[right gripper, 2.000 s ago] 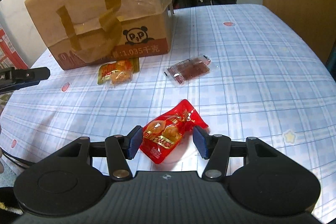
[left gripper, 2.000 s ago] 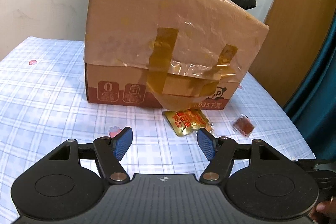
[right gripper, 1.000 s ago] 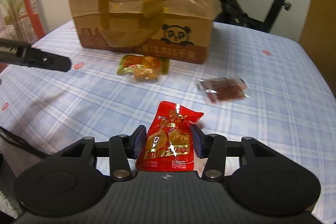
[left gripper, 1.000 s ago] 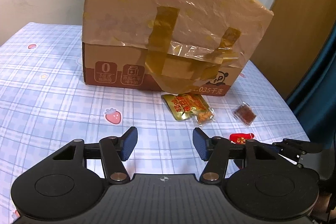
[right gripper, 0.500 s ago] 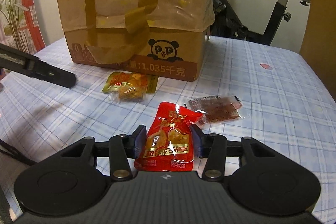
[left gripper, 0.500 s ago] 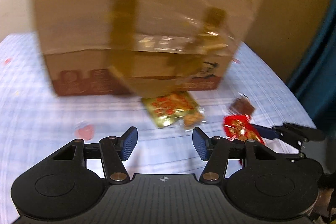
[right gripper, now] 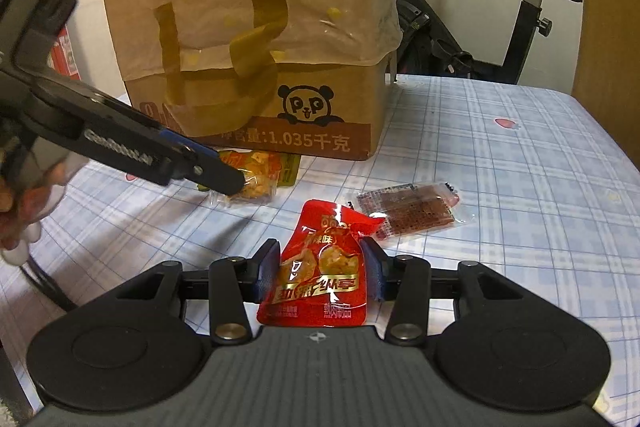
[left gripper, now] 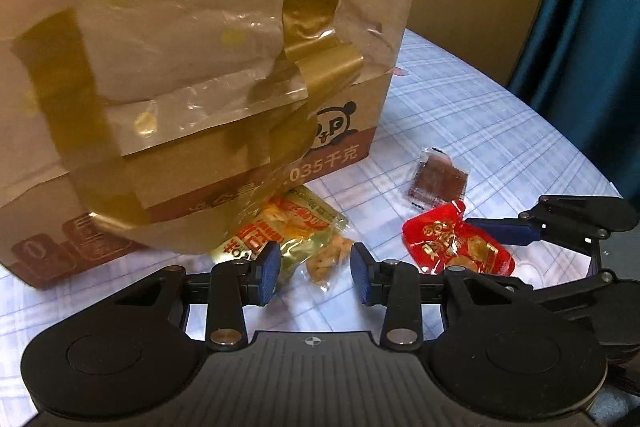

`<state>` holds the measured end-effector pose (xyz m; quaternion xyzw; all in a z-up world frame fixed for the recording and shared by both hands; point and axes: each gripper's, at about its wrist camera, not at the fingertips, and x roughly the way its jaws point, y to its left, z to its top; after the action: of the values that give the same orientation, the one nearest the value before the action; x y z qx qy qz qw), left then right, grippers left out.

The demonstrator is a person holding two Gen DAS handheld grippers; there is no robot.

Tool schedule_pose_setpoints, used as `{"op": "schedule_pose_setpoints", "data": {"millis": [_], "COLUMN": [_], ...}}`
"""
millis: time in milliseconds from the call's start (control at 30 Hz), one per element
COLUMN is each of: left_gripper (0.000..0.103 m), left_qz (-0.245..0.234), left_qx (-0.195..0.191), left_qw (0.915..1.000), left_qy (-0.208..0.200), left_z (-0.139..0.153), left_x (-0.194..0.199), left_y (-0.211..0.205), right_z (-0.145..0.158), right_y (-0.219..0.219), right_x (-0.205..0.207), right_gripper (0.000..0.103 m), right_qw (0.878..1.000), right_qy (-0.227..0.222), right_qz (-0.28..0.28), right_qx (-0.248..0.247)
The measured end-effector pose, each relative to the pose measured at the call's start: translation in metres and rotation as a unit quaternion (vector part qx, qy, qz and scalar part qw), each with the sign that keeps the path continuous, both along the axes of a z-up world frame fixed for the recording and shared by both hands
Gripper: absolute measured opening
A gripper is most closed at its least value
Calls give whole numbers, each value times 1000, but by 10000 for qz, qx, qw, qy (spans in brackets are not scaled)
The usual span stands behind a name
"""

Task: Organize snacks
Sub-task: 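Grasp the small peanut packet with left tool while right holds the red bag, then lift both packets over the box and release them inside with both tools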

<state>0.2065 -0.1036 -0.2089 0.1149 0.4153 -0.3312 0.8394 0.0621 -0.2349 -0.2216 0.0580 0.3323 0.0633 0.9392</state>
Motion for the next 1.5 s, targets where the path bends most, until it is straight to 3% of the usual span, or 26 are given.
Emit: {"op": "schedule_pose_setpoints", "data": {"millis": [233, 300, 567, 800, 867, 1000, 1300, 1500], "left_gripper": [39, 30, 34, 34, 23, 23, 22, 22], "left_qz": [-382, -265, -44, -148, -197, -241, 218, 441], "left_qx": [248, 505, 478, 374, 271, 290, -112, -384], "left_qw": [9989, 9981, 9985, 9988, 9990, 9984, 9987, 9968], "left_qy": [-138, -220, -280, -279, -305, -412, -448, -543], "left_z": [-7, -8, -7, -10, -11, -11, 2, 11], "left_x": [-13, -20, -20, -22, -25, -37, -57, -66], "left_y": [-7, -8, -11, -11, -10, -13, 9, 26], "right_z": [0, -1, -1, -2, -2, -1, -1, 1], "right_y": [0, 0, 3, 2, 2, 1, 0, -2], "right_x": [0, 0, 0, -1, 0, 0, 0, -4], "right_gripper": [47, 47, 47, 47, 47, 47, 47, 38], "right_qw": [10000, 10000, 10000, 9999, 9999, 10000, 10000, 9999], "right_qy": [-4, -6, -15, -23, -20, -19, -28, -106], "right_qz": [1, -5, 9, 20, 24, 30, 18, -28], "right_qx": [5, 10, -81, -97, -96, -86, -4, 98]}}
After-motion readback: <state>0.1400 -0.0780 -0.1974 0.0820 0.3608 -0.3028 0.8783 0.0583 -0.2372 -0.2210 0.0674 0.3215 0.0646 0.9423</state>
